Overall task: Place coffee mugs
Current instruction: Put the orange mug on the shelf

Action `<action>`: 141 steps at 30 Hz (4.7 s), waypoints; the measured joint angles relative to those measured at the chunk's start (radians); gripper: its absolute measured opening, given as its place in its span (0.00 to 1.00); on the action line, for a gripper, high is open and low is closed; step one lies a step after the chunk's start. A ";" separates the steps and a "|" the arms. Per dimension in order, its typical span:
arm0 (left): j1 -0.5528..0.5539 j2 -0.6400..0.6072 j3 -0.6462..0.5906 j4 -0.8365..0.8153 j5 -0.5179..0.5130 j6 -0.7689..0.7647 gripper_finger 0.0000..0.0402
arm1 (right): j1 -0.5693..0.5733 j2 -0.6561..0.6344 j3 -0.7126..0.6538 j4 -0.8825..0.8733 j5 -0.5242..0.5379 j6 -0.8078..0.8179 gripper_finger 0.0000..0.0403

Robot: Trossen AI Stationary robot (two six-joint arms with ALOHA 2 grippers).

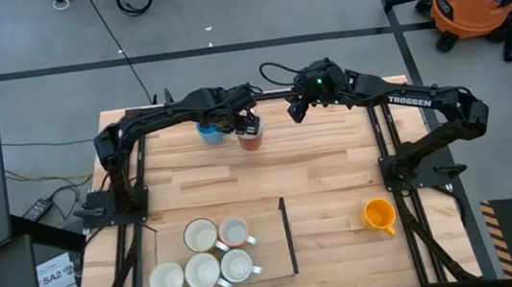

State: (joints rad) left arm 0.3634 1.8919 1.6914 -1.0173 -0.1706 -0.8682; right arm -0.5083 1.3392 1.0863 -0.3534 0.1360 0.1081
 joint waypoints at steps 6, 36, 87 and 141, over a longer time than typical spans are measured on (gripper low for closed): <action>-0.001 0.037 -0.001 0.015 0.004 -0.011 0.32 | 0.002 0.000 0.000 0.000 0.000 0.000 0.48; 0.000 0.052 -0.001 -0.042 -0.004 -0.011 0.32 | 0.003 0.000 0.000 -0.001 -0.008 -0.007 0.48; -0.030 0.049 -0.079 -0.174 0.137 0.864 0.10 | 0.003 0.000 0.000 -0.003 -0.008 -0.012 0.48; -0.060 0.051 -0.082 -0.171 0.112 0.145 0.10 | 0.003 0.000 0.000 -0.006 -0.008 -0.026 0.48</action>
State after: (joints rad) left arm 0.3031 1.9432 1.6098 -1.1884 -0.0586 -0.7230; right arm -0.5056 1.3396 1.0863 -0.3592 0.1276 0.0826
